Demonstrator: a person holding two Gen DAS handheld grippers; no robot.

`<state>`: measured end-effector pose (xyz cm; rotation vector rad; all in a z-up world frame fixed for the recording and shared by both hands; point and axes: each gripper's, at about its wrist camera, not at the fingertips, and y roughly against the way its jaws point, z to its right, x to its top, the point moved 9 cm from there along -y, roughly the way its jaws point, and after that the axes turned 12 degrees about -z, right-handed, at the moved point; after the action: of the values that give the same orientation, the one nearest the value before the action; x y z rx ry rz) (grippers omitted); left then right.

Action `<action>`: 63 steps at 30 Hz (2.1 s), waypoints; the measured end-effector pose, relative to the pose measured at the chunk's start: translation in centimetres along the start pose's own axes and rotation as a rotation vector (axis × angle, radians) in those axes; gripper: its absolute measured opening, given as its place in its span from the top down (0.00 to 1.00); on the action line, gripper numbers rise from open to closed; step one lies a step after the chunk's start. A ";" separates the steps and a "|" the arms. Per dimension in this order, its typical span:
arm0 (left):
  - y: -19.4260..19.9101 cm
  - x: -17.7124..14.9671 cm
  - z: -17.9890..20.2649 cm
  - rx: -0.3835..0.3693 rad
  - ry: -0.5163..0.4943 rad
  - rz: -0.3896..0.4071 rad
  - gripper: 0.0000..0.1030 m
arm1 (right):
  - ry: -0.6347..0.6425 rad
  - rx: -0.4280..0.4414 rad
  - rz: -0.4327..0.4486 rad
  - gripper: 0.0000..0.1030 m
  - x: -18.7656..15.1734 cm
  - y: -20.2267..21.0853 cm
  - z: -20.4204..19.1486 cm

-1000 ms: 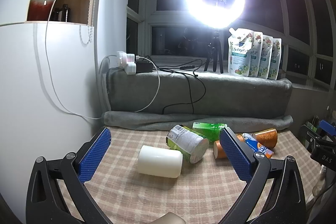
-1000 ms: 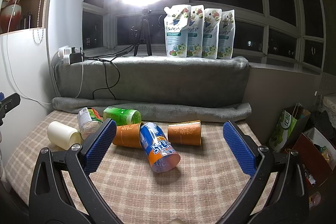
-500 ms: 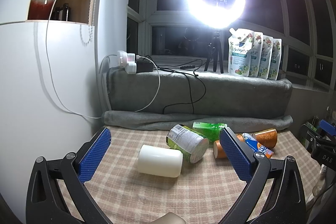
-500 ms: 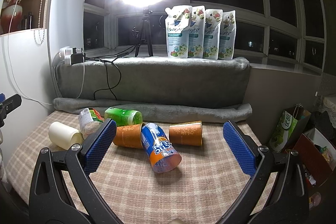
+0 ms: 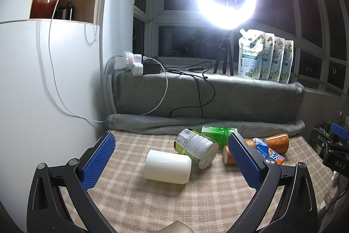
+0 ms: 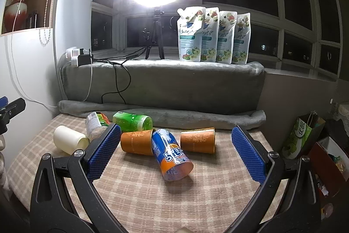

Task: Flip cup upright
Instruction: 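Move the right tool to the sideways white paper cup and grasp it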

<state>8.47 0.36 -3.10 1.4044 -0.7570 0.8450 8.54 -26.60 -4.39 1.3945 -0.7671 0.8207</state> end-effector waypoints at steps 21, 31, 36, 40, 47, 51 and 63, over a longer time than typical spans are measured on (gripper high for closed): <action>-1.9 -3.9 -5.2 0.045 0.073 -0.129 0.01 | 0.362 0.267 -0.117 0.00 0.4 -5.4 -11.4; -2.6 -8.3 -8.9 0.030 0.174 -0.252 0.01 | 0.688 0.460 -0.275 0.00 -1.7 -9.2 -21.7; -2.6 -10.1 -10.4 0.049 0.205 -0.289 0.01 | 0.857 0.497 -0.352 0.00 -3.0 -11.5 -25.8; -2.5 -11.0 -11.3 0.055 0.235 -0.302 0.01 | 0.971 0.490 -0.409 0.02 -4.2 -13.8 -28.3; -2.7 -11.7 -12.8 0.067 0.274 -0.319 0.01 | 1.129 0.474 -0.465 0.05 -6.2 -16.0 -31.2; -2.9 -11.7 -13.1 0.068 0.281 -0.315 0.01 | 1.184 0.441 -0.484 0.05 -6.9 -17.6 -32.3; -2.5 -11.5 -13.8 0.078 0.287 -0.304 0.01 | 1.240 0.379 -0.507 0.23 -8.9 -19.3 -32.5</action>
<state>4.13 13.55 -14.75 1.3857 -0.2847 0.8191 19.81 5.44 -23.22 1.0214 0.6933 1.2139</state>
